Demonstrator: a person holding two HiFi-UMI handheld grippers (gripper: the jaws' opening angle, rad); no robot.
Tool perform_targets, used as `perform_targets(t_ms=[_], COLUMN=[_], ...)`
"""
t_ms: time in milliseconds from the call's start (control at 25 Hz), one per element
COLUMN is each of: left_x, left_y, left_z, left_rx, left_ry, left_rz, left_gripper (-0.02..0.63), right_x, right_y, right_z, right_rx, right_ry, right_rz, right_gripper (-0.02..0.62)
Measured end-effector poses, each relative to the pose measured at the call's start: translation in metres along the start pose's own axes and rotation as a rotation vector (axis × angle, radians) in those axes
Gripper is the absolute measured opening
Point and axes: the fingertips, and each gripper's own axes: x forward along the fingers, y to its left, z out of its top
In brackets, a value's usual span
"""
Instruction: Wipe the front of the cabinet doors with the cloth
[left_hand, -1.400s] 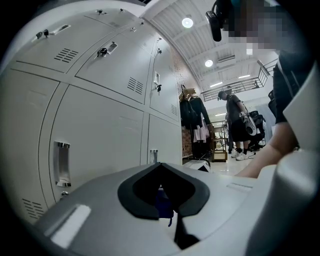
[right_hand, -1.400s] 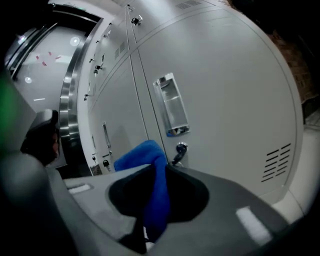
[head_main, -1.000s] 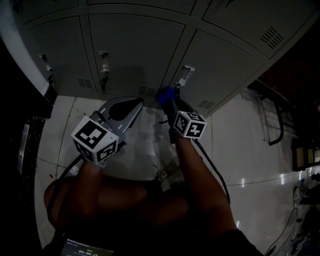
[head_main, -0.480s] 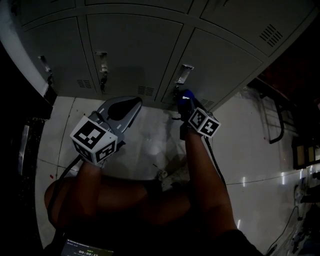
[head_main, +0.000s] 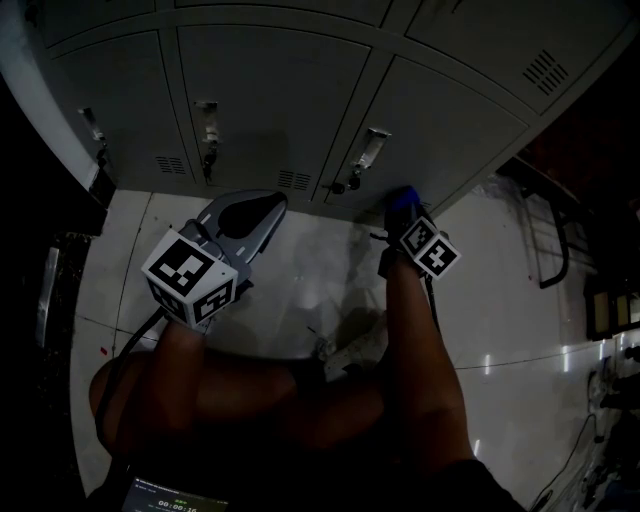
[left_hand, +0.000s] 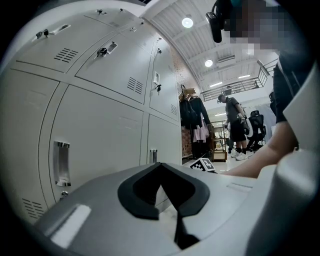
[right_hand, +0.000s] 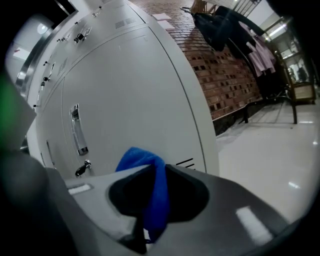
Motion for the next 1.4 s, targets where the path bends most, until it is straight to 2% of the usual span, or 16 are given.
perform_targets(t_ms=[120,320,400,680,840,1000,1120,1200,1280,1400], left_x=[-0.001,0.000,0.000,0.000,-0.001,-0.002,-0.004,-0.004,-0.006,-0.011], left_y=[0.000,0.001,0.001,0.003,0.007,0.009,0.011,0.013,0.017,0.021], left_z=[0.000,-0.003,-0.001,-0.003,-0.006,-0.002,0.004,0.008,0.012,0.016], left_rx=[0.000,0.005,-0.002,0.000,-0.004,0.005,0.007,0.012,0.040,0.072], left_ry=[0.002,0.006,0.008,0.006,0.009,-0.002,-0.013,-0.023,-0.022,-0.018], left_rz=[0.003,0.000,0.007,0.004,0.013,0.016,0.022,0.026,0.041,0.064], left_gripper=[0.006,0.006,0.006,0.006,0.006,0.006,0.006,0.006,0.006,0.006], right_x=[-0.003,-0.005,-0.005,-0.017,-0.026,-0.037,-0.053,-0.068,-0.085,-0.115], right_y=[-0.014,-0.023,-0.026,-0.070,-0.057,-0.007,0.042,0.082,0.129,0.198], right_z=[0.005,0.008,0.008,0.021,0.036,0.066,0.094,0.114,0.128,0.135], right_rx=[-0.045,-0.112,-0.093,-0.053,-0.008,-0.043,-0.141,-0.212,-0.302,-0.431], right_ry=[-0.014,-0.015,-0.016,-0.062,-0.103,-0.148,-0.202,-0.250,-0.288,-0.317], right_rz=[-0.052,-0.090,-0.096,-0.213,-0.183,-0.045,0.092,0.210,0.364,0.576], right_gripper=[0.060,0.060,0.060,0.058,0.058,0.058,0.060,0.060,0.058,0.058])
